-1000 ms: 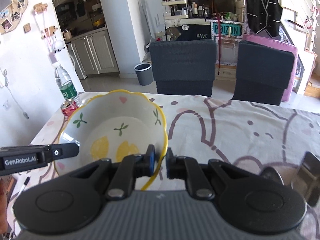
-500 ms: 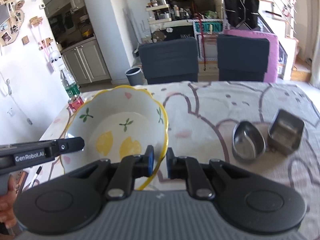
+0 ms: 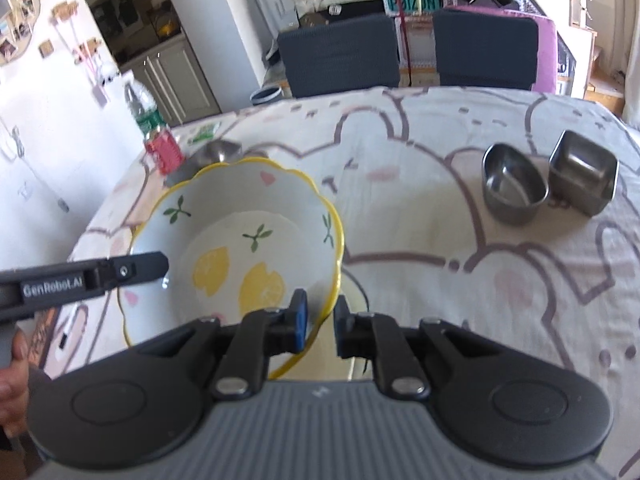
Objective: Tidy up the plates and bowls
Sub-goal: 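Lift the lemon bowl with both grippers and carry it over the cream bowl, then lower the lemon bowl with both grippers into the cream bowl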
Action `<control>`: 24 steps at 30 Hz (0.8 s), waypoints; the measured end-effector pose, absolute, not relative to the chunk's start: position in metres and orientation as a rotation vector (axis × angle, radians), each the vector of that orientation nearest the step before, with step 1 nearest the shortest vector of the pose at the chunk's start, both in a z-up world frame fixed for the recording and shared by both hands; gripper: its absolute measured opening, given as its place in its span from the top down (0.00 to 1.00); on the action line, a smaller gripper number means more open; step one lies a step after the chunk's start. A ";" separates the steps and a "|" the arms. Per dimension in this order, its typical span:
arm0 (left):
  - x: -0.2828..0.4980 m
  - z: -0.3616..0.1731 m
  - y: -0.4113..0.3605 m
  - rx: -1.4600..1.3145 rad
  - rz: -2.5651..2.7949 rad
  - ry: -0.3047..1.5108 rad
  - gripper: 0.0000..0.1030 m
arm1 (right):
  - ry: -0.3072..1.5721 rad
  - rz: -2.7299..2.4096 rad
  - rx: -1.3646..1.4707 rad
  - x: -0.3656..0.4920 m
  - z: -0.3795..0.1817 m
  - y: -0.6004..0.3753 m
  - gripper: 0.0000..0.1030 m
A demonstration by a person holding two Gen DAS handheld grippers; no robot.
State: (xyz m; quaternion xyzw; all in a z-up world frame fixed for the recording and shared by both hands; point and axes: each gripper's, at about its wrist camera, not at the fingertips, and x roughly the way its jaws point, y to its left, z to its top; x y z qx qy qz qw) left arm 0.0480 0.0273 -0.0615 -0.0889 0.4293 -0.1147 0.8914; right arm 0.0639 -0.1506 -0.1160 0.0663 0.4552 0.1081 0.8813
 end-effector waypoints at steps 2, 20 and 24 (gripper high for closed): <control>0.049 -0.068 0.027 -0.169 -0.234 0.916 0.92 | 0.981 0.228 0.136 0.066 -0.122 -0.148 0.84; 0.055 -0.097 0.027 -0.111 -0.228 1.055 0.92 | 1.107 0.215 0.127 0.082 -0.149 -0.141 0.84; 0.055 -0.100 0.028 -0.108 -0.226 1.067 0.92 | 1.124 0.220 0.124 0.083 -0.151 -0.141 0.84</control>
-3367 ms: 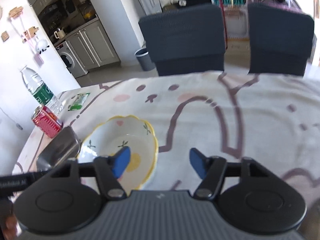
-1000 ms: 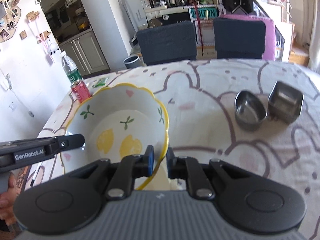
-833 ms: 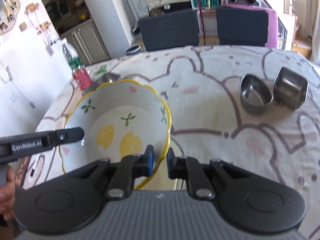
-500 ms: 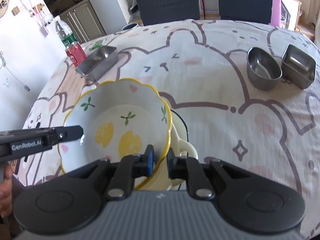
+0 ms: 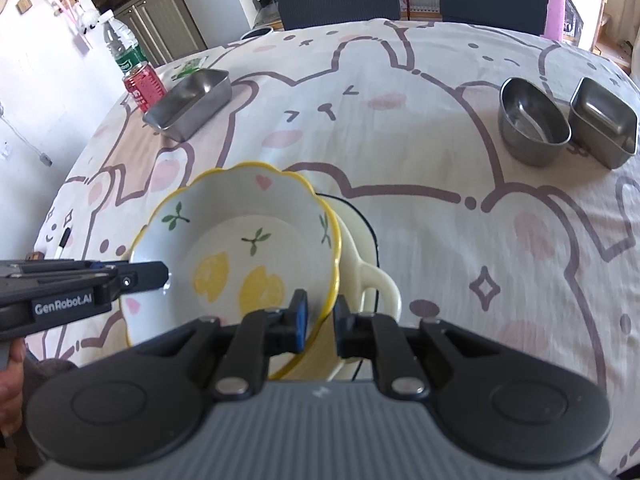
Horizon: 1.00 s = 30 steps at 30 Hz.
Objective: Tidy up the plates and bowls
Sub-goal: 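Lower the lemon bowl with both grippers into the cream bowl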
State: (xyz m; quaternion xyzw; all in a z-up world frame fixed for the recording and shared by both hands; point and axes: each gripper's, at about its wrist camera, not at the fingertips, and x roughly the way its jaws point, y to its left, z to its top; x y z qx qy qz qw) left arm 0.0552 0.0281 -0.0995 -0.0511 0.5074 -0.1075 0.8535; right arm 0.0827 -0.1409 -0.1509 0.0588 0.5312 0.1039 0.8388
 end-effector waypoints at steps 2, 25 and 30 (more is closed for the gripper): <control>0.055 -0.101 0.028 -0.103 -0.224 1.073 0.92 | 1.133 0.223 0.123 0.083 -0.152 -0.140 0.84; 0.060 -0.111 0.030 -0.095 -0.208 1.133 0.91 | 1.203 0.208 0.138 0.093 -0.164 -0.135 0.85; 0.061 -0.112 0.031 -0.098 -0.204 1.138 0.91 | 1.217 0.205 0.135 0.095 -0.166 -0.133 0.85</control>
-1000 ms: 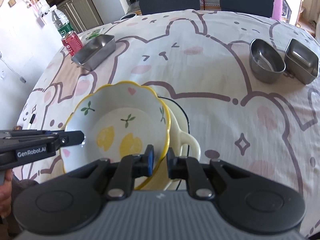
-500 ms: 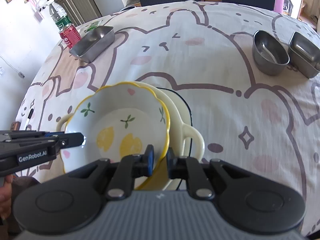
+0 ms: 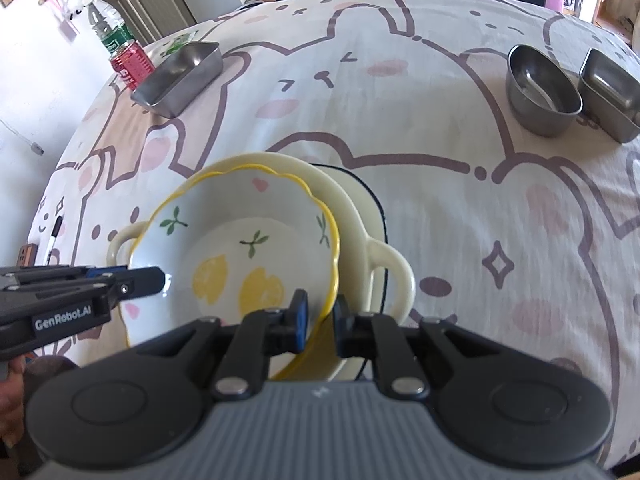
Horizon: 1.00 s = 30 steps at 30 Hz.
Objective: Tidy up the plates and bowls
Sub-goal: 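Lower the lemon bowl with both grippers into the cream bowl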
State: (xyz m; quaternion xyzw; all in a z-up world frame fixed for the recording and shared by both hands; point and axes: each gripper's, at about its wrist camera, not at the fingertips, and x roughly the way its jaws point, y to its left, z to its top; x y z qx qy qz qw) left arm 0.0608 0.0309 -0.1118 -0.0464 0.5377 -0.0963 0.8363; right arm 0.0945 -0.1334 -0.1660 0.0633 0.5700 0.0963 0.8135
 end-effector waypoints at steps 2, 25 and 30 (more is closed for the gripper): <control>0.061 -0.112 0.031 -0.101 -0.202 1.141 0.91 | 1.222 0.206 0.132 0.095 -0.167 -0.133 0.85; 0.070 -0.120 0.033 -0.109 -0.195 1.167 0.91 | 1.283 0.206 0.167 0.105 -0.174 -0.131 0.83; 0.071 -0.119 0.036 -0.119 -0.189 1.154 0.90 | 1.298 0.214 0.188 0.107 -0.175 -0.131 0.83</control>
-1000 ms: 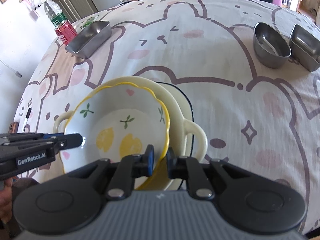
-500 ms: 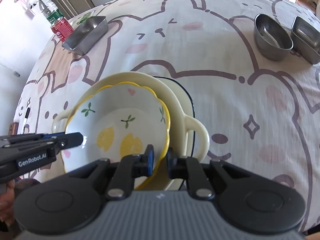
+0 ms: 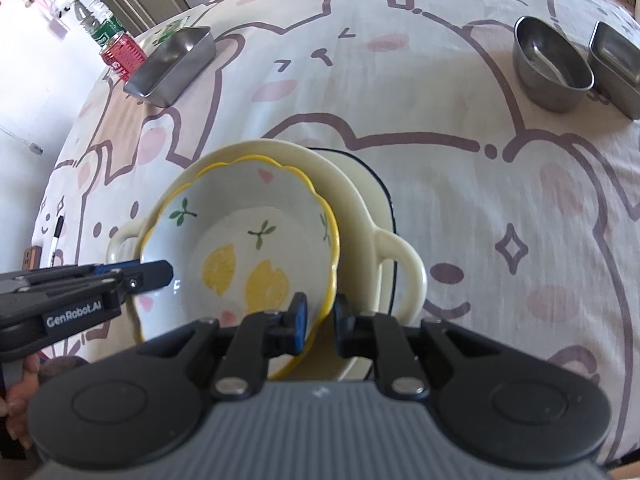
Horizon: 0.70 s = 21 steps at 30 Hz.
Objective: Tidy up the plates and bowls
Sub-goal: 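Lower the lemon bowl with both grippers into the cream bowl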
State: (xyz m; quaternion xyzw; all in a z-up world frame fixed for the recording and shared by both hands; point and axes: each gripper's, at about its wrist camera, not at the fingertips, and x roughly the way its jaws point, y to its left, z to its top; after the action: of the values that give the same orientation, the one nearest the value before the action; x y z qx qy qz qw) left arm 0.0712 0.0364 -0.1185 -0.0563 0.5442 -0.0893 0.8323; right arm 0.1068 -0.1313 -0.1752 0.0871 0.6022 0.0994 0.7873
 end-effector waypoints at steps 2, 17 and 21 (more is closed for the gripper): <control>0.072 -0.118 0.037 -0.123 -0.191 1.149 0.90 | 1.305 0.219 0.198 0.107 -0.176 -0.132 0.83; 0.070 -0.118 0.037 -0.111 -0.211 1.147 0.90 | 1.322 0.211 0.261 0.108 -0.176 -0.137 0.83; 0.069 -0.118 0.037 -0.110 -0.224 1.147 0.85 | 1.325 0.203 0.258 0.110 -0.176 -0.135 0.81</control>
State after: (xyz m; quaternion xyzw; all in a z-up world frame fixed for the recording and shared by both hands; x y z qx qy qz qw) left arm 0.0694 0.0367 -0.1179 -0.0520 0.5410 -0.1057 0.8328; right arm 0.1098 -0.1347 -0.1761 0.1194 0.6121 0.0938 0.7760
